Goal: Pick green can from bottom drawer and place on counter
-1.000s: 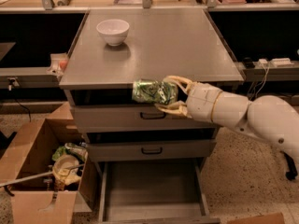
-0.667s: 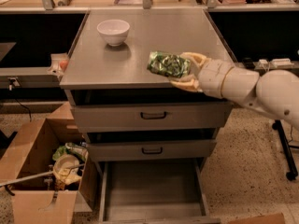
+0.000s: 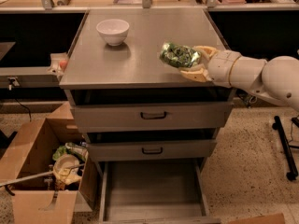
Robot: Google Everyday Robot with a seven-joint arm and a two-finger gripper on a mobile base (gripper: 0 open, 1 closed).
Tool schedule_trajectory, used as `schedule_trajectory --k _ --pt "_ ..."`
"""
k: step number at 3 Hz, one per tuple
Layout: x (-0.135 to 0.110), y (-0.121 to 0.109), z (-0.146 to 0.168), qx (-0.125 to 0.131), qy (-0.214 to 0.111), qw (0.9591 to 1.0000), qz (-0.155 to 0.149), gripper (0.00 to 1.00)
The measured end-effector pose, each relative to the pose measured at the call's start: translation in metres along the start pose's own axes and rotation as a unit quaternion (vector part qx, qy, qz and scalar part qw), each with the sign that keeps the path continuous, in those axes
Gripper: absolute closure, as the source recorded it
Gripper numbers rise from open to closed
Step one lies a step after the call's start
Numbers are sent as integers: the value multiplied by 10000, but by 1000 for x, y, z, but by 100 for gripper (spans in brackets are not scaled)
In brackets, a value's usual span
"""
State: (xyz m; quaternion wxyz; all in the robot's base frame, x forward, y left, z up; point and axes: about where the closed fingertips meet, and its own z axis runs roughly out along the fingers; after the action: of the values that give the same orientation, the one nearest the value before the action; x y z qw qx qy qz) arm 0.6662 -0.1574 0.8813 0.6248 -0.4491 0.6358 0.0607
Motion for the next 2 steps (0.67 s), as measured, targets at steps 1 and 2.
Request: schedule_trajectory --k 1,2 --pt "-7 -19 5 63 51 9995 314 100" --pt "8 -60 24 -60 411 9925 1145 100"
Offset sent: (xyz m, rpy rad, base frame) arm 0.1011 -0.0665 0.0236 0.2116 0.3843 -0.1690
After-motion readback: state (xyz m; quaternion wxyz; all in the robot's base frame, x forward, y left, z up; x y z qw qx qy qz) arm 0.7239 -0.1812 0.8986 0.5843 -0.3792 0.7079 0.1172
